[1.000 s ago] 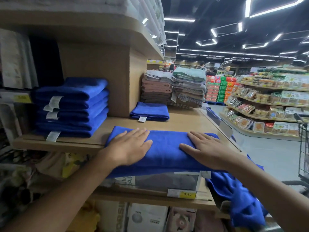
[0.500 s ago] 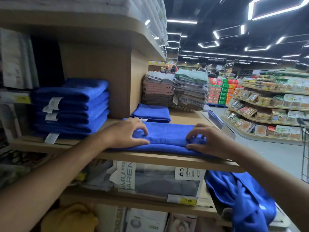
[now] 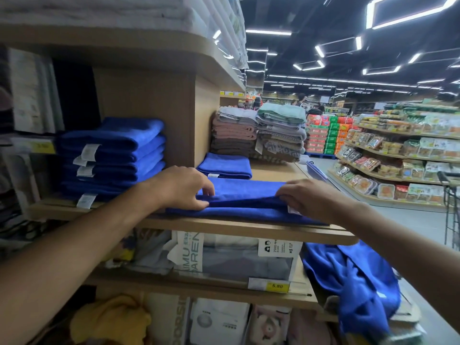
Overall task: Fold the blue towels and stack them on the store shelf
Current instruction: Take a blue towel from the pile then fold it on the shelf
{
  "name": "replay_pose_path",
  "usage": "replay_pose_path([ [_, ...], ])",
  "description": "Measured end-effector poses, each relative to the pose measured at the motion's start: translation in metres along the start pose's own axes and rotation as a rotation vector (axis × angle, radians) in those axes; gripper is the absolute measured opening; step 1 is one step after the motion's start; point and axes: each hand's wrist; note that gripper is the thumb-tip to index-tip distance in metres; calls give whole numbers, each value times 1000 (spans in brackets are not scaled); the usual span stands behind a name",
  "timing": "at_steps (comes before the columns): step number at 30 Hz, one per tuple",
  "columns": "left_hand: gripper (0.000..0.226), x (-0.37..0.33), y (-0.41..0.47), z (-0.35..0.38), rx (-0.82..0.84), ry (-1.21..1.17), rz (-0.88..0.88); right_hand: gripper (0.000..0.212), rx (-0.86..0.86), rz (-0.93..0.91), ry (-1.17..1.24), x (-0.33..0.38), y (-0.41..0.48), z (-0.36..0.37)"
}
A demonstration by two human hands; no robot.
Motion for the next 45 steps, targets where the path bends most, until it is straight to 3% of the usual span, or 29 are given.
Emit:
replay_pose_path([
  [4,34,-6,3,1,-179,117,-40,22,-136,51,63,-3,7,-9],
  [9,36,-4,-7,-11,-334,-59,-67,16,-264,35,115,-6,4,-24],
  [11,35,-6,-14,-17,-251,-125,-73,15,-222,9,153,-3,-1,-28],
  [14,32,-8,-20,-18,-71,-283,-125,20,-30,63,142,4,-9,-30],
  [17,40,-14,4,-12,-134,-459,-237,40,-47,181,154,20,14,-21],
  [20,28,-29,47,7,-5,-340,-321,32,30,257,392,58,70,3],
  [23,38,-31,66,40,178,-313,-387,32,152,280,453,81,105,35],
  [29,62,-19,69,61,239,-320,-353,86,302,487,303,32,78,55],
  [32,69,-19,68,63,260,-323,-360,95,347,638,294,-9,45,53],
  [36,70,-20,65,60,266,-309,-354,95,324,796,344,-34,15,54],
  [38,68,-23,65,56,275,-289,-364,82,233,854,307,-32,9,57],
  [41,64,-39,69,46,213,-206,-390,64,116,811,201,-25,6,56],
  [45,65,-65,73,47,230,-299,-332,57,139,765,133,-19,12,46],
])
Point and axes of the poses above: each hand's wrist, its own y-axis towards the middle knuckle, its own z-axis out of the palm, x = y × z, and after that the axes turned 2 degrees about x, right-handed
